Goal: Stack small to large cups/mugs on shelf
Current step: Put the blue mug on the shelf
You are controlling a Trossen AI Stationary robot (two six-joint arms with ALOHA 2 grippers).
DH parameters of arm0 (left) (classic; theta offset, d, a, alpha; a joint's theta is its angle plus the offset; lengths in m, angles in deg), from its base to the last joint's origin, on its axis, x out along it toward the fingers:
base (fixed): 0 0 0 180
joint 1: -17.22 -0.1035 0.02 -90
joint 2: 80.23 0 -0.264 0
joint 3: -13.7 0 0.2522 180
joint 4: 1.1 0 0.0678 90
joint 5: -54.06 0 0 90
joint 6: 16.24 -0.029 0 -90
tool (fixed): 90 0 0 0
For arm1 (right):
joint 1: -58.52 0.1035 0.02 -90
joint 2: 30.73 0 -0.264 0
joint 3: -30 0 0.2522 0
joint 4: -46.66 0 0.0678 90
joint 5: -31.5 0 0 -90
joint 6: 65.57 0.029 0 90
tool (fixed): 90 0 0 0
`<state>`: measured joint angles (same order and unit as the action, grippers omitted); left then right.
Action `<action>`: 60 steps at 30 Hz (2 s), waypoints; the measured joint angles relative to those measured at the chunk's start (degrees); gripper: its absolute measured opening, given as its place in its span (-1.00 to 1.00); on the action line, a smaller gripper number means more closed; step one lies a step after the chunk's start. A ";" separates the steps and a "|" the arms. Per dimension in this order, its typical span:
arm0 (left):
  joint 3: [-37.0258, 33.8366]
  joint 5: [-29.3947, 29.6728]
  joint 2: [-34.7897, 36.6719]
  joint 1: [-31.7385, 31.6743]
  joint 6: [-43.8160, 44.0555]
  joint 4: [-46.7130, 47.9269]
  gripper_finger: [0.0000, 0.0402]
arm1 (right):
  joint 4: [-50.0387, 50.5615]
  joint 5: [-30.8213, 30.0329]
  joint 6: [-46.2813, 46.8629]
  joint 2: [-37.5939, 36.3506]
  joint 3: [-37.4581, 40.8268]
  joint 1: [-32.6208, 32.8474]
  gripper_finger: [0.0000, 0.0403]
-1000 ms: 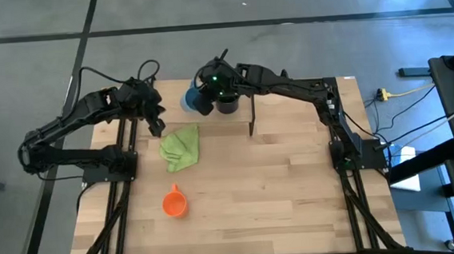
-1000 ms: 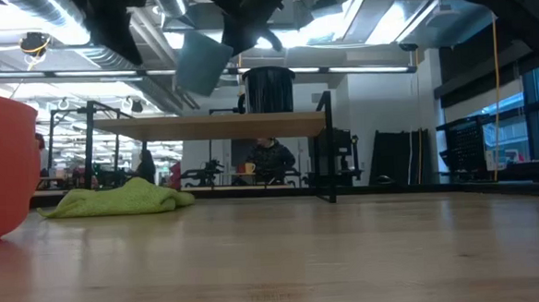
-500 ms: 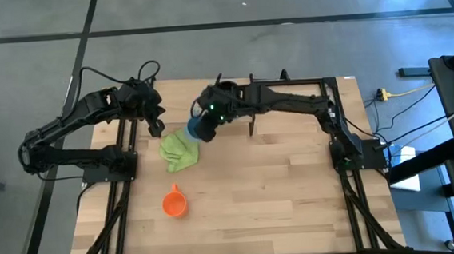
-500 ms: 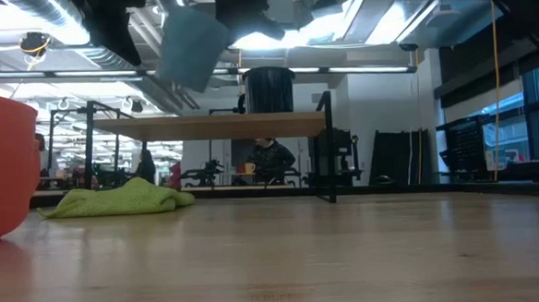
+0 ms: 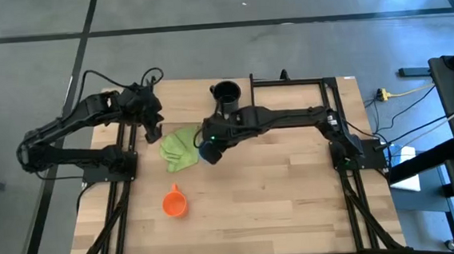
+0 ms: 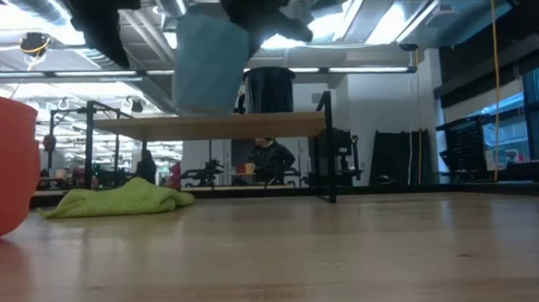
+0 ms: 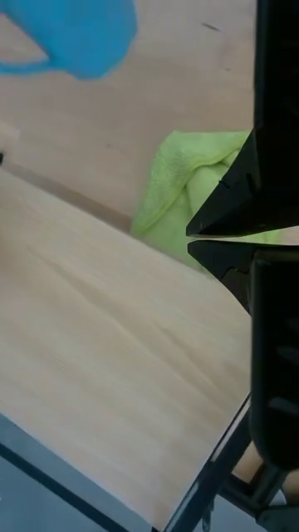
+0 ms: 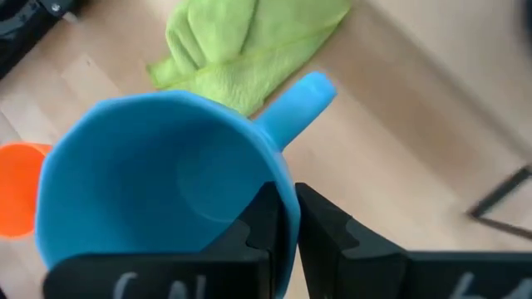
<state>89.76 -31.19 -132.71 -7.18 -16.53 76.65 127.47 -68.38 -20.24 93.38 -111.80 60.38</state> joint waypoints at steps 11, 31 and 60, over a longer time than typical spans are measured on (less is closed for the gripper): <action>-0.09 -2.08 3.25 1.24 1.09 0.05 -0.93 | -16.94 8.53 5.17 0.05 12.23 -0.91 -0.81; -0.11 -2.96 2.96 1.24 1.27 1.09 -0.93 | -11.55 9.92 3.96 2.49 13.26 -0.37 -0.81; -0.11 -3.78 2.57 4.23 1.75 0.66 -0.93 | -18.11 7.92 2.34 5.76 11.86 -0.51 -0.49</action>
<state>89.65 -34.97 -130.14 -2.95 -14.78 77.31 109.36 -60.47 -17.90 99.14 -99.94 59.87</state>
